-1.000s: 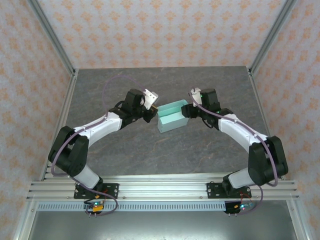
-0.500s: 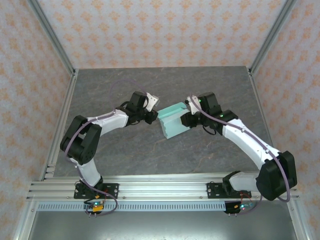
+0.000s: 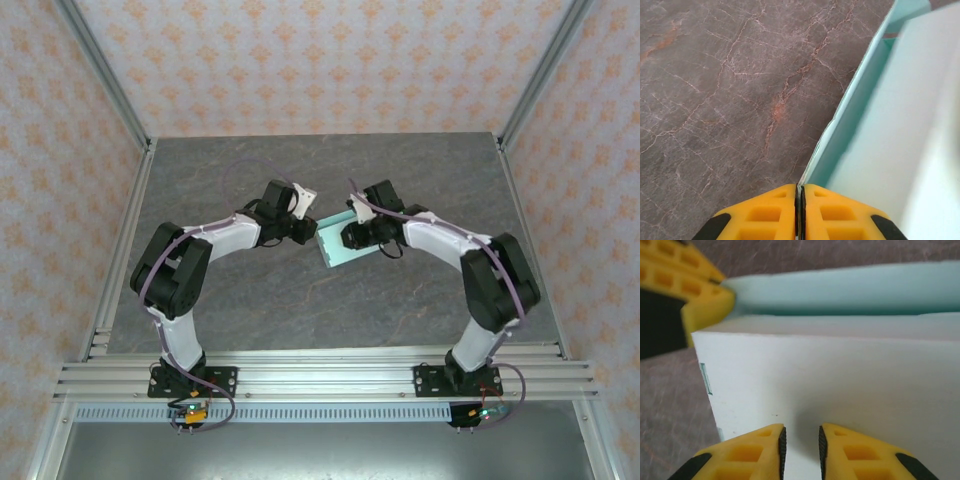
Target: Fold the paper box
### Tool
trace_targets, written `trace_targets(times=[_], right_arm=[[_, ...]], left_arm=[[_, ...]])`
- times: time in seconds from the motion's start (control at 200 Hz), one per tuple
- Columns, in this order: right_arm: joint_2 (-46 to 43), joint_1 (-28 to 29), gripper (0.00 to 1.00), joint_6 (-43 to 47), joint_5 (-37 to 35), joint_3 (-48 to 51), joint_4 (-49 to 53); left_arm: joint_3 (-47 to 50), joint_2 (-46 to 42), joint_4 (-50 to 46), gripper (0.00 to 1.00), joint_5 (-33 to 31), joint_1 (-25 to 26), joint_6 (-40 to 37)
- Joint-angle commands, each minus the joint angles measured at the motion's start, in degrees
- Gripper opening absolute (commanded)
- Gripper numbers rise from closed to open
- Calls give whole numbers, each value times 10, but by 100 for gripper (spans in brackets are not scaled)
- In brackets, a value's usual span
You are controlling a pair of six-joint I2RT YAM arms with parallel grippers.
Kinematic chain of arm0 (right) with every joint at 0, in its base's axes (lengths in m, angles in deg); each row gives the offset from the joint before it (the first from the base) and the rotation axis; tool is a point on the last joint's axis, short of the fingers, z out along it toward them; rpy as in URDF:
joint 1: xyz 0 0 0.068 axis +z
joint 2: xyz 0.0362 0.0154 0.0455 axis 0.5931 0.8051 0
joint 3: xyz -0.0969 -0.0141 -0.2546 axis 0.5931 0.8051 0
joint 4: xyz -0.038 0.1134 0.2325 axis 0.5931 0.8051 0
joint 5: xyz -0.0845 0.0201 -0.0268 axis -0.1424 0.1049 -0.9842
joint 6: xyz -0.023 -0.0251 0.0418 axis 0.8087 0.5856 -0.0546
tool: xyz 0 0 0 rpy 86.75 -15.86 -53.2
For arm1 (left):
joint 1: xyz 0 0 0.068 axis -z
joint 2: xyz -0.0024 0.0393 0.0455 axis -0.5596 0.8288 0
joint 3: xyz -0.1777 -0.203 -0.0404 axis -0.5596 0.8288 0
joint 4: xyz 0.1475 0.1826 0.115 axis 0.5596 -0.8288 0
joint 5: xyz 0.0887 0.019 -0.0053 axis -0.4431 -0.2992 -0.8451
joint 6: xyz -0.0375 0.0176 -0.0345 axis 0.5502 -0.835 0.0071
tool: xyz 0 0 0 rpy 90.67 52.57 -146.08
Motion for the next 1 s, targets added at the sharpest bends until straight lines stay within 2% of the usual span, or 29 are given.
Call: trace_targets(times=[0.0, 0.17, 0.24, 0.435, 0.551, 0.616, 0.691, 0.996], right_arm=[[50, 2, 27, -21, -34, -36, -16], [89, 2, 27, -55, -68, -64, 3], [89, 3, 30, -66, -82, -69, 13], [37, 2, 35, -75, -48, -75, 19], [37, 2, 36, -36, -70, -128, 82], [66, 2, 34, -26, -66, -172, 127], [93, 3, 32, -20, -61, -198, 147], [148, 3, 29, -21, -111, -176, 136]], left_arm=[[-23, 13, -1, 11, 9, -4, 11], [-45, 33, -6, 12, 11, -7, 28], [-55, 51, -9, 12, 12, -8, 37], [-79, 68, -31, 13, 2, -8, 55], [-90, 76, -55, 21, -23, -8, 77], [-92, 80, -62, 35, -38, -10, 95], [-93, 84, -65, 36, -44, -14, 111], [-98, 114, -62, 37, -41, -17, 147]])
